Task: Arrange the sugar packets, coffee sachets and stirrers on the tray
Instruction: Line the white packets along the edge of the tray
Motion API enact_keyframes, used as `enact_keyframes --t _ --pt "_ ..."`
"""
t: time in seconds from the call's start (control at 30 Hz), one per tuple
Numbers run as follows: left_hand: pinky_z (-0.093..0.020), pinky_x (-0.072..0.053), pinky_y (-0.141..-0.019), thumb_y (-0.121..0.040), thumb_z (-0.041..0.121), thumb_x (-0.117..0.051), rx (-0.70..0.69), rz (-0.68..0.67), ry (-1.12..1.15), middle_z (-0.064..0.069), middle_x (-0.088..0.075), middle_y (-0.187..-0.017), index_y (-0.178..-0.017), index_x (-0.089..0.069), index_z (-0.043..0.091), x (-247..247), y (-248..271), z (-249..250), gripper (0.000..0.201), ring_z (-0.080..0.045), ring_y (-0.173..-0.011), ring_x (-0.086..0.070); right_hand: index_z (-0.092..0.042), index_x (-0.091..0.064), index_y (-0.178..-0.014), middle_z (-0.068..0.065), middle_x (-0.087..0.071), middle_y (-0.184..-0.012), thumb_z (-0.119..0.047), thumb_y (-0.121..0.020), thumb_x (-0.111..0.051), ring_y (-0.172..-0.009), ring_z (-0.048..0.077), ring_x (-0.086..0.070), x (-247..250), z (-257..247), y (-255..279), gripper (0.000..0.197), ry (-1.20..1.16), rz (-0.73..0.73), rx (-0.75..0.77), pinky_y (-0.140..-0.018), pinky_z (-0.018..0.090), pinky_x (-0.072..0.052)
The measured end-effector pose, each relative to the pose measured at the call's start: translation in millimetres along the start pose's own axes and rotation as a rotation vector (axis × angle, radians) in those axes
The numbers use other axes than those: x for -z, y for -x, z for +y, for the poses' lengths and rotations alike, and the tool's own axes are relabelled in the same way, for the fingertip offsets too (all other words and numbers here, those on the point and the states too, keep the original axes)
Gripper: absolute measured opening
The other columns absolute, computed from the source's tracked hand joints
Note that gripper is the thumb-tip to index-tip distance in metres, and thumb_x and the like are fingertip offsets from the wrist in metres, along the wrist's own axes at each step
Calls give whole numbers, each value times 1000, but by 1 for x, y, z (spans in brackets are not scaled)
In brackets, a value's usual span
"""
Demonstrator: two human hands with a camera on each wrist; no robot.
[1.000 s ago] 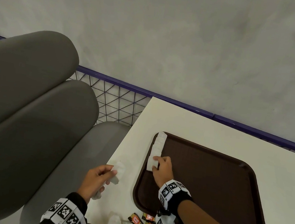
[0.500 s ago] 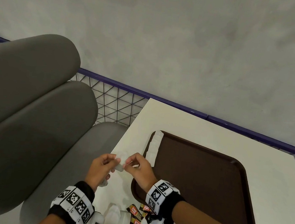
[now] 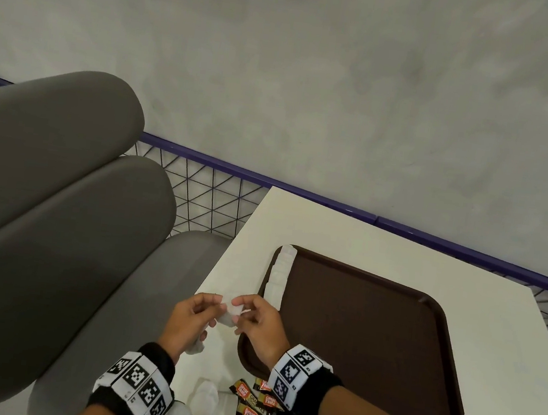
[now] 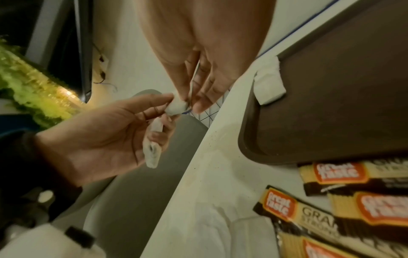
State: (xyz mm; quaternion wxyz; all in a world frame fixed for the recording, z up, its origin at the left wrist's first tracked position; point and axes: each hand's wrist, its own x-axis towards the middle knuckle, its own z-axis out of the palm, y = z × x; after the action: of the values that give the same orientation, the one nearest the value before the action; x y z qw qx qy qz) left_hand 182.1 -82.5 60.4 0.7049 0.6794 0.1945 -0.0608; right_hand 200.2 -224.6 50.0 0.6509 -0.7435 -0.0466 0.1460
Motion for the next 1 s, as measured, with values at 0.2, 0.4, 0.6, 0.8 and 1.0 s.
enact_keyframes --t 0.2,0.4,0.6,0.8,1.0 --pt "-30 -45 -80 -87 -9 -43 -54 54 -76 -1 -54 -117 -116 -56 13 8 -7 -7 39 -20 -97 -52 -16 -56 -89 3 -53 -85 14 -84 -48 -67 11 -52 41 19 -14 32 105 224 -143 -55 12 -46" --pt "-33 -44 -86 -81 -24 -31 -30 58 -5 -7 -50 -123 -123 -50 9 14 -17 -19 57 -26 -114 -51 -19 -58 -93 1 -50 -88 14 -82 -46 -74 14 -51 59 42 -31 37 342 227 -198 -77 30 -51" --pt "-31 -46 -84 -80 -26 -34 -24 56 18 -10 -52 -121 -122 -49 11 18 -23 -26 59 -29 -113 -54 -7 -64 -103 -1 -50 -88 16 -82 -42 -72 11 -50 56 47 -43 38 482 189 -154 -72 18 -45" --pt "-32 -46 -85 -82 -25 -31 -9 64 91 -13 -52 -121 -128 -45 6 18 -26 -25 57 -32 -113 -54 -6 -64 -108 11 -48 -108 13 -84 -43 -89 19 -49 50 51 -51 37 635 150 -175 -77 17 -40" --pt "-31 -47 -84 -84 -22 -32 -5 39 86 -10 -52 -121 -122 -46 13 11 -23 -24 54 -30 -112 -54 -8 -62 -111 14 -46 -117 7 -88 -44 -103 28 -54 49 49 -54 33 687 131 -192 -77 14 -37"
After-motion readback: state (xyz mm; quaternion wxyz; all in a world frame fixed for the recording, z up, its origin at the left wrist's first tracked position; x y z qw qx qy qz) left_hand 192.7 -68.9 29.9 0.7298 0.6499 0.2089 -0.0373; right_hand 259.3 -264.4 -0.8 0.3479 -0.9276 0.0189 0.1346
